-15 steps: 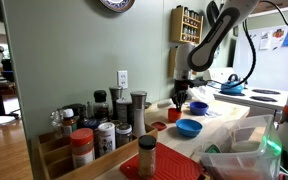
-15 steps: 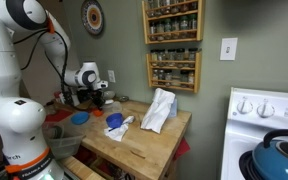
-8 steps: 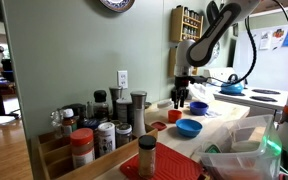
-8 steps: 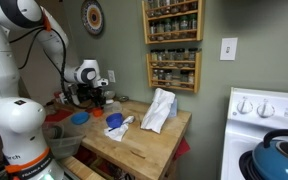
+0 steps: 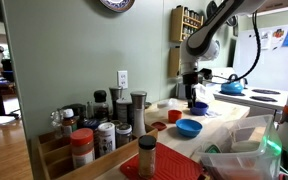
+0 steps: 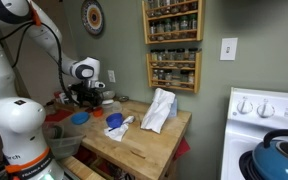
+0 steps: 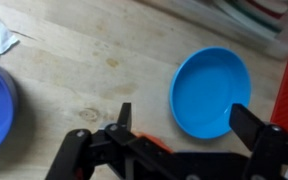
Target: Take the orange cup out of the bowl then pour the liquid in the other bowl into the cup
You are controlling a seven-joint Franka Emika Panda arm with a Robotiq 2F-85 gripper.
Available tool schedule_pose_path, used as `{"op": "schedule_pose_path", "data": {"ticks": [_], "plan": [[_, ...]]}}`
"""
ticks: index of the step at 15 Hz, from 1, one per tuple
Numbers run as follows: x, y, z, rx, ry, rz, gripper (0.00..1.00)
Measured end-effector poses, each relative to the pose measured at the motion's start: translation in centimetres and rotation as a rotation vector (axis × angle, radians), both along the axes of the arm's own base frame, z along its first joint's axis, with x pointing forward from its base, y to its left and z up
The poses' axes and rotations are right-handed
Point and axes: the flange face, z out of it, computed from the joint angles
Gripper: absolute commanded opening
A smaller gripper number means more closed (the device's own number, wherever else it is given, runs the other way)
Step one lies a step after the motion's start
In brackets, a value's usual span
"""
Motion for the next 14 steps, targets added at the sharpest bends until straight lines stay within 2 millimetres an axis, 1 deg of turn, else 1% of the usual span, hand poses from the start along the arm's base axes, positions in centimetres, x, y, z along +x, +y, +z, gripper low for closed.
{"op": "schedule_pose_path", "data": {"ticks": [3,6,8,9,10,11,12,13,14], "plan": [[-1.2,-0.2,-1.0,-0.002,0.056,0.034,1.00],[-1.6,-0.2,-2.1,-0.012,0.069,0.024,1.00],[-1.5,-0.2,-2.8,-0.018,0.051,0.011,0.95],[-1.4,-0.3,-3.1,-0.020,0.040,0.004,0.88],[-1.3,-0.2,-3.4,-0.022,0.031,-0.002,0.72],[-1.2,-0.2,-3.6,-0.023,0.019,-0.007,0.60],[-1.1,-0.2,-3.8,-0.025,0.009,-0.011,0.53],[-1.0,-0.2,-4.0,-0.026,0.000,-0.015,0.51],[-1.0,-0.2,-4.2,-0.026,-0.006,-0.017,0.58]]}}
